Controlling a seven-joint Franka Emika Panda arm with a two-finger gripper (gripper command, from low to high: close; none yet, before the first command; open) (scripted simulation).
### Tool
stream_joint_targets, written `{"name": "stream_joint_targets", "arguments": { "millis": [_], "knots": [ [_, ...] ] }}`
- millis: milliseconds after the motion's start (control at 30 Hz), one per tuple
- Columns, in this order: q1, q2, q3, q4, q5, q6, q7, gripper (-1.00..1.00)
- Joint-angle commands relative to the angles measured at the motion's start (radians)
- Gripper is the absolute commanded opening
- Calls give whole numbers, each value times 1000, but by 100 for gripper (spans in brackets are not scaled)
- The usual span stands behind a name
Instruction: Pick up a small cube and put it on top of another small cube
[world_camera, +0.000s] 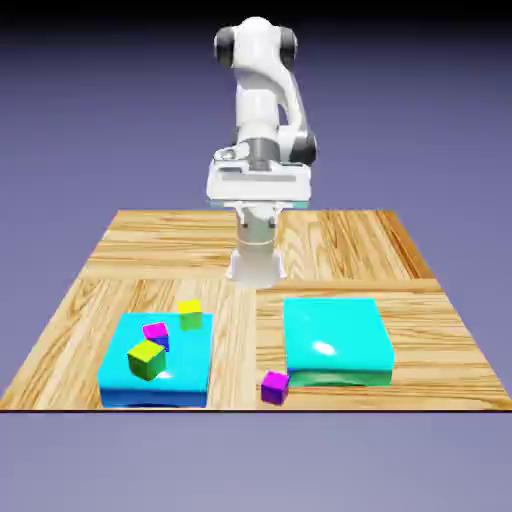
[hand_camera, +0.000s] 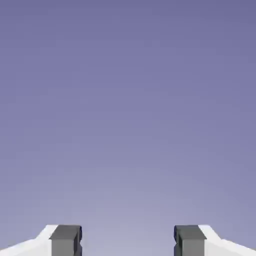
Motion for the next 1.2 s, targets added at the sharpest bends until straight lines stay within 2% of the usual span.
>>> {"name": "stream_joint_targets", "arguments": {
  "millis": [0, 1167],
  "knots": [
    [4, 24, -8, 22, 9, -26, -44, 0],
    [147, 846, -277, 804, 317, -943, -1566, 0]
  ]
}}
